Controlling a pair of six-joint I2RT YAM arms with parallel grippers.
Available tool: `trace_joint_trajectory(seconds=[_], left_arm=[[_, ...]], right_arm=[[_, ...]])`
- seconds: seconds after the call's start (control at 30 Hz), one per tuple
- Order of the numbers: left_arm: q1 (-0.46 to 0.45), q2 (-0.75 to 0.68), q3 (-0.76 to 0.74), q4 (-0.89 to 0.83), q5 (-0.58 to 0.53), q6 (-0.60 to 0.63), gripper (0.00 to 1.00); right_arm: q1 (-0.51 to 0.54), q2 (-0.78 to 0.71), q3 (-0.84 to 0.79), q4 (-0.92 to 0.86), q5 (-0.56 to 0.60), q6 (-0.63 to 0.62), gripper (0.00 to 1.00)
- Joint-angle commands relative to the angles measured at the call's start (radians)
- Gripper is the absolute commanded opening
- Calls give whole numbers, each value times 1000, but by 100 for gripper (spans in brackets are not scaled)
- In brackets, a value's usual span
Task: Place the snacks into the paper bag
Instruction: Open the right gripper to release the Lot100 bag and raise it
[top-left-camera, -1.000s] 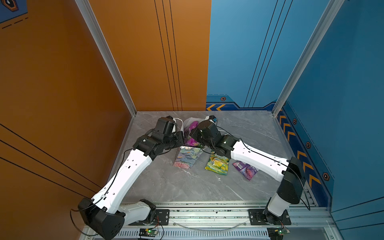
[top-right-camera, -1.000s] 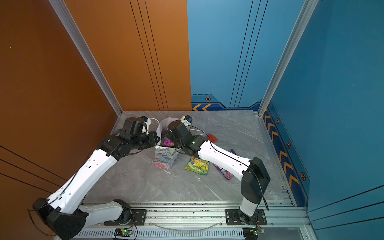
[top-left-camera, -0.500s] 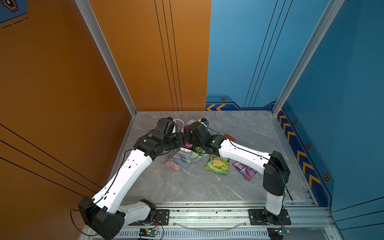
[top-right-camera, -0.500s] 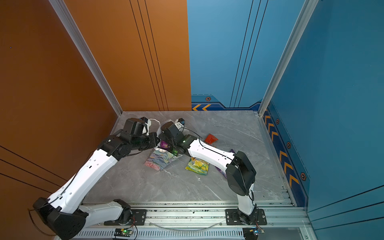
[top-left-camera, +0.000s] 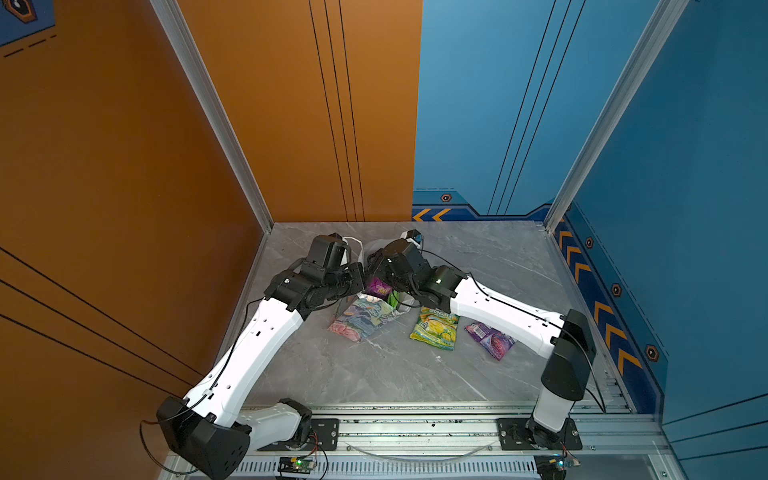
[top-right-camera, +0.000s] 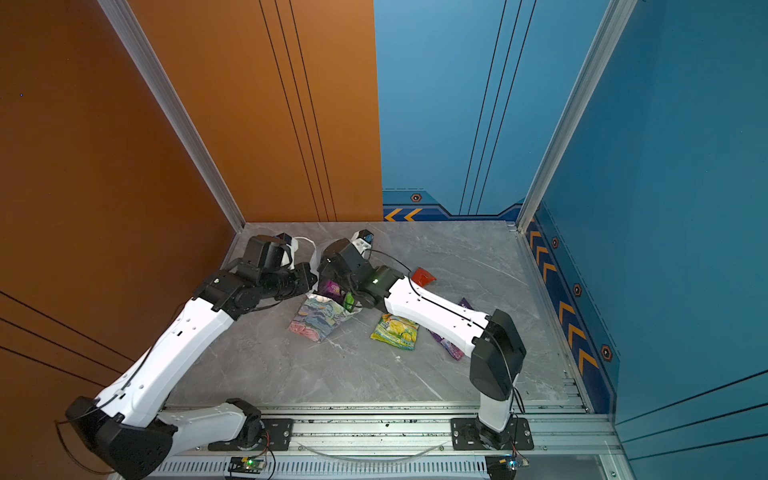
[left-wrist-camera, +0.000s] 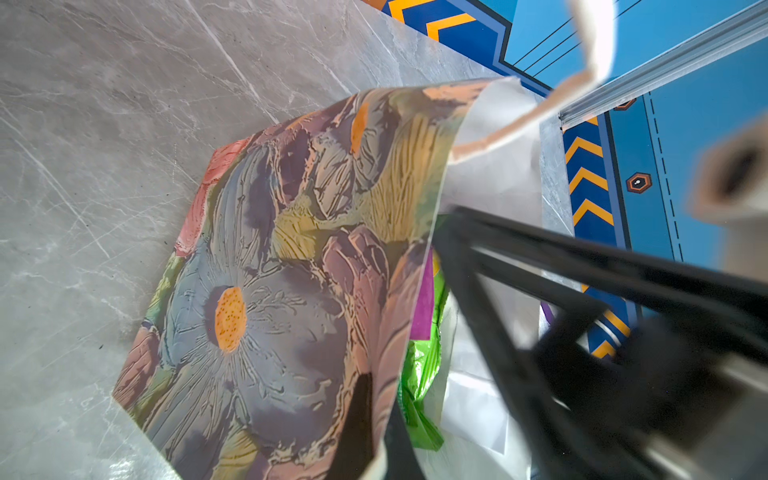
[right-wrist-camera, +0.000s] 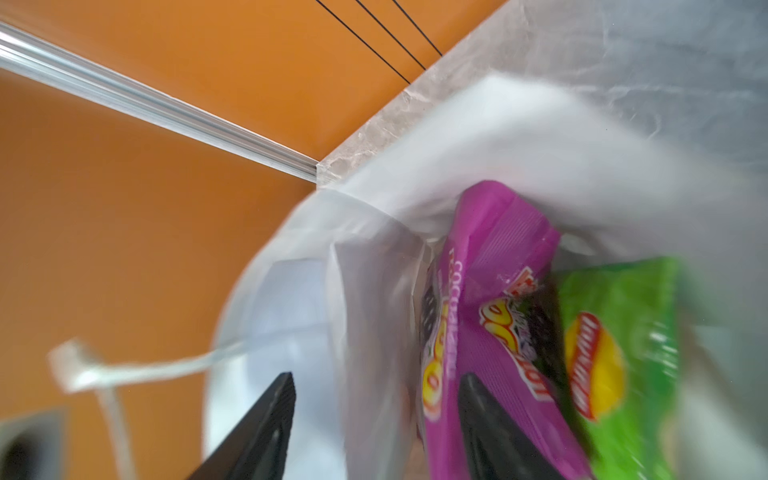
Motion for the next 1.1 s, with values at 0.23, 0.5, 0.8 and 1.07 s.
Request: trace_joint_trajectory(seconds=[0.23, 0.5, 0.8, 1.07], left_arm=[[21, -28, 1, 81, 19, -4, 0], [32, -25, 0, 81, 24, -4, 0], [38, -14, 0, 81, 32, -4, 0], [39, -15, -1, 81, 31, -3, 0]], right_arm=[[30, -205, -34, -238, 207, -161, 70], [16, -231, -106, -358, 254, -192, 72], [-7, -147, -111, -356, 150, -201, 69], [-18, -91, -114, -309, 63, -204, 55]])
